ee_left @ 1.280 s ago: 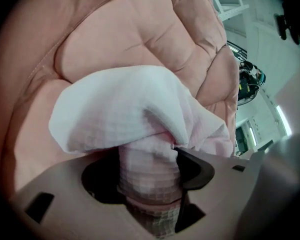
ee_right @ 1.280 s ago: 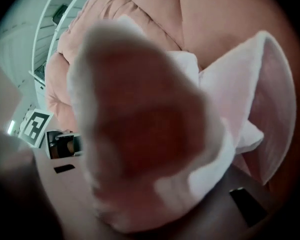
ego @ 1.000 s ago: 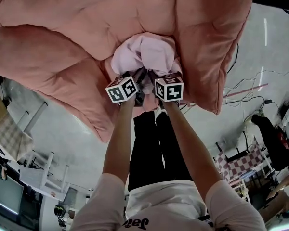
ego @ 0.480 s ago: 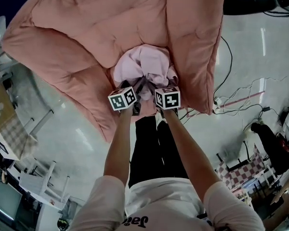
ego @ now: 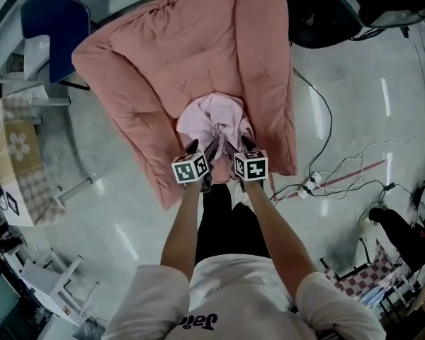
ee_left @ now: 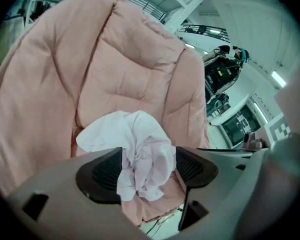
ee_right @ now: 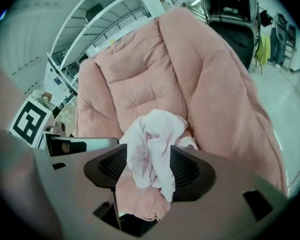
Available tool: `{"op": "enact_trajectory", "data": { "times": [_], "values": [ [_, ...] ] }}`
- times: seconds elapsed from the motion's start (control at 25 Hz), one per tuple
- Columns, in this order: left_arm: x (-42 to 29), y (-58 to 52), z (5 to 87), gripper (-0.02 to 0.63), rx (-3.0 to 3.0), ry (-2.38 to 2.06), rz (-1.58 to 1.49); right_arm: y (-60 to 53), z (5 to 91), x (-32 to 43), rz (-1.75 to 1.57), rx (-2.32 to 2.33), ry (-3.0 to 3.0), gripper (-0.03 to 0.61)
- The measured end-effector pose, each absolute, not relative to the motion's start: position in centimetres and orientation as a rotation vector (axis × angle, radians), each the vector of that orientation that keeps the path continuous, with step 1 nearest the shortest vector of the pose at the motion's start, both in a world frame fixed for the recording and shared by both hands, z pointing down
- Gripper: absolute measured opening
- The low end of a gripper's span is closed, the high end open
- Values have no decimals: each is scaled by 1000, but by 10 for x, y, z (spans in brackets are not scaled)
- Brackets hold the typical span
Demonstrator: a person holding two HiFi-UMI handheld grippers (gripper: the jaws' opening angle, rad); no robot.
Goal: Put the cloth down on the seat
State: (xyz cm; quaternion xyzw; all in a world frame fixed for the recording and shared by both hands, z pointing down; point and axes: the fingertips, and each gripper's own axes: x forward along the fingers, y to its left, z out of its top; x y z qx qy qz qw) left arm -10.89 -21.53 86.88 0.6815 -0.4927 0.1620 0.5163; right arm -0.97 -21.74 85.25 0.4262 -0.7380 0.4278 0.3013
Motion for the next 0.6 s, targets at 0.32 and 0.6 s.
{"op": "enact_trajectory", "data": {
  "times": [0.32, 0.6],
  "values": [
    [-90, -205, 739, 333, 1849, -1325, 314, -206, 733, 15, 997, 1266, -2145, 265],
    [-70, -178, 633, 327, 2012, -1470, 254, -181, 634, 32, 775, 1330, -2308, 259]
  ]
}}
